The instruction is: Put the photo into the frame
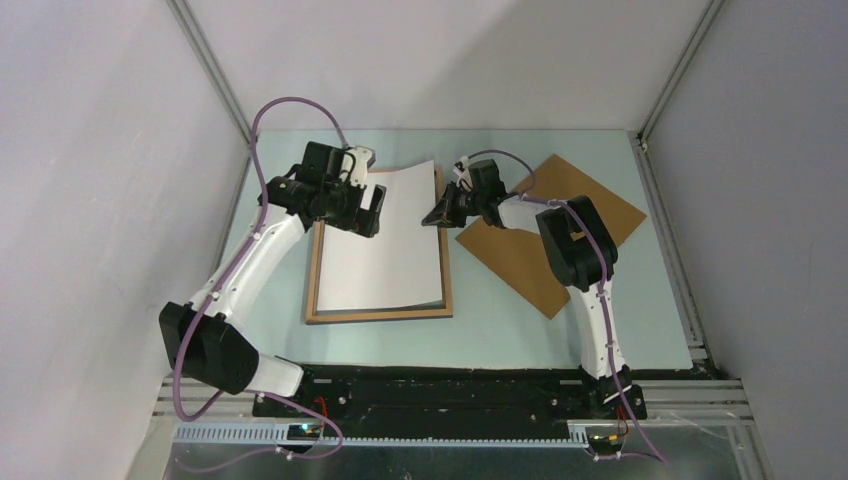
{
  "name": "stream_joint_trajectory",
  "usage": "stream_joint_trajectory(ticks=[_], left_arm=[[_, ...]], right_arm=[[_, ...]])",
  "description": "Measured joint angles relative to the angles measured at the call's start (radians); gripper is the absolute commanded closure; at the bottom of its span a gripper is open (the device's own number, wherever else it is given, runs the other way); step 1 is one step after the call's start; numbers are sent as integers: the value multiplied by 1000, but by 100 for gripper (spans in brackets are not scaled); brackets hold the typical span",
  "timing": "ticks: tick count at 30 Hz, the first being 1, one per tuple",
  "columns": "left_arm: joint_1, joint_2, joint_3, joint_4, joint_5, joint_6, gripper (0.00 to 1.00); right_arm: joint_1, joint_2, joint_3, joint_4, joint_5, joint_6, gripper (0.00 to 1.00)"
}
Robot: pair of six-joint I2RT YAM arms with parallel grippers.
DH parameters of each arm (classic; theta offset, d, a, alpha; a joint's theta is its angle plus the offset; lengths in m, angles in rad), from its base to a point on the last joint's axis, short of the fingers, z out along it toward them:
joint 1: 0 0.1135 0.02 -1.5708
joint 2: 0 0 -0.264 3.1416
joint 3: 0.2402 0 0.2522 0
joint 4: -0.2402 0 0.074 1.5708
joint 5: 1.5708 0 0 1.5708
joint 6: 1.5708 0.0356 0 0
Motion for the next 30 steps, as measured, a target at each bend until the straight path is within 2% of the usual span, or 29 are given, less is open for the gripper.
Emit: stream_joint_trajectory(ticks=[30], left_arm=[[0, -13, -1, 1, 0, 0, 0]], right_arm=[[21, 0, 3, -4, -16, -3, 100]])
